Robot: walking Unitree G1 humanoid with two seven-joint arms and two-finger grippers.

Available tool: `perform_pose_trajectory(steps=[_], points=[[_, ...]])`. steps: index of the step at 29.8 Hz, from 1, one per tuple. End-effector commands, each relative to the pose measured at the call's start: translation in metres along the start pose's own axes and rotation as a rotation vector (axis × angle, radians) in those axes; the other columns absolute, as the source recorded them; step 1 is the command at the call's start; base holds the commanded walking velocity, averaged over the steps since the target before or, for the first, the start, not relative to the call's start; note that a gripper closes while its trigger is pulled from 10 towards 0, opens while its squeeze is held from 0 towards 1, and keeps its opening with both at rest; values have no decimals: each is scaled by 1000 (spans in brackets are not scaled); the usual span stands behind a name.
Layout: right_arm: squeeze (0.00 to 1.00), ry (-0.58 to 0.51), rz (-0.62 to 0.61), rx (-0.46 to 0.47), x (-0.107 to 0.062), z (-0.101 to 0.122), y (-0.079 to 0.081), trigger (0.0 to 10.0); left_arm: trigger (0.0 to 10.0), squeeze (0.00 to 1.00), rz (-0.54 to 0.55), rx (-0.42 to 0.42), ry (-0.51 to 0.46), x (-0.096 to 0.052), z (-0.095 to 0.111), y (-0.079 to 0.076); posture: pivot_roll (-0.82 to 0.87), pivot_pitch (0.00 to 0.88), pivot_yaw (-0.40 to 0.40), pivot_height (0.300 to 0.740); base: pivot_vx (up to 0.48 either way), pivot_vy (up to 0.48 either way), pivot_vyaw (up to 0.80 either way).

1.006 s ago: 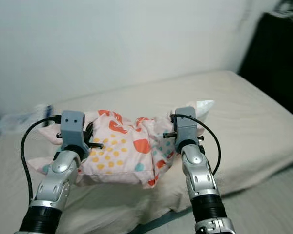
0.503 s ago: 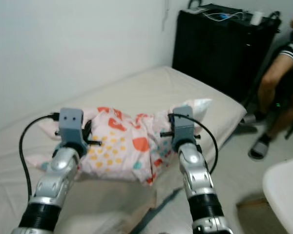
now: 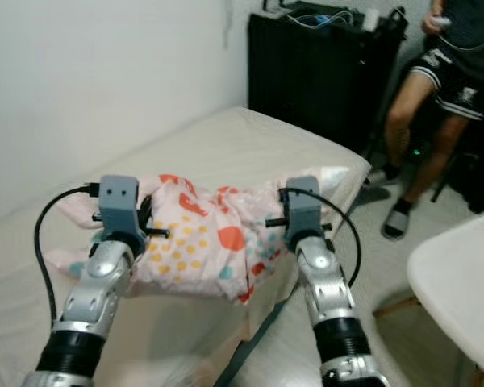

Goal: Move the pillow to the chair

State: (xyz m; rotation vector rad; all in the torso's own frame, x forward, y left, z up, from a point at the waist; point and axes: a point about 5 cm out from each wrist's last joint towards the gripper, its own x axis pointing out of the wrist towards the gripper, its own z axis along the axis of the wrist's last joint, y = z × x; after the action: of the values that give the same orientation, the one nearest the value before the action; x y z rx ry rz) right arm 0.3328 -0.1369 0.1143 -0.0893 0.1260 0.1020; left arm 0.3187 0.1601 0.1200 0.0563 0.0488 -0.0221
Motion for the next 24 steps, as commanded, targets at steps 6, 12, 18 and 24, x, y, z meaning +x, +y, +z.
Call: perform_pose_trajectory(steps=[6,12,18,24], points=[[0,-63,22,18,1,16,7,10000,10000,0,-25,17,-27,1,5,-5,4,17,24,710,0,0,-800],[0,-61,19,17,-1,15,7,10000,10000,0,-31,11,-29,1,6,-5,7,34,23,710,0,0,-800],[0,-58,18,15,-1,14,7,10000,10000,0,-30,21,-24,-1,5,-5,9,42,26,710,0,0,-800],[0,-56,20,12,-2,14,7,10000,10000,0,-32,14,-22,-1,5,-7,9,44,24,710,0,0,-800]])
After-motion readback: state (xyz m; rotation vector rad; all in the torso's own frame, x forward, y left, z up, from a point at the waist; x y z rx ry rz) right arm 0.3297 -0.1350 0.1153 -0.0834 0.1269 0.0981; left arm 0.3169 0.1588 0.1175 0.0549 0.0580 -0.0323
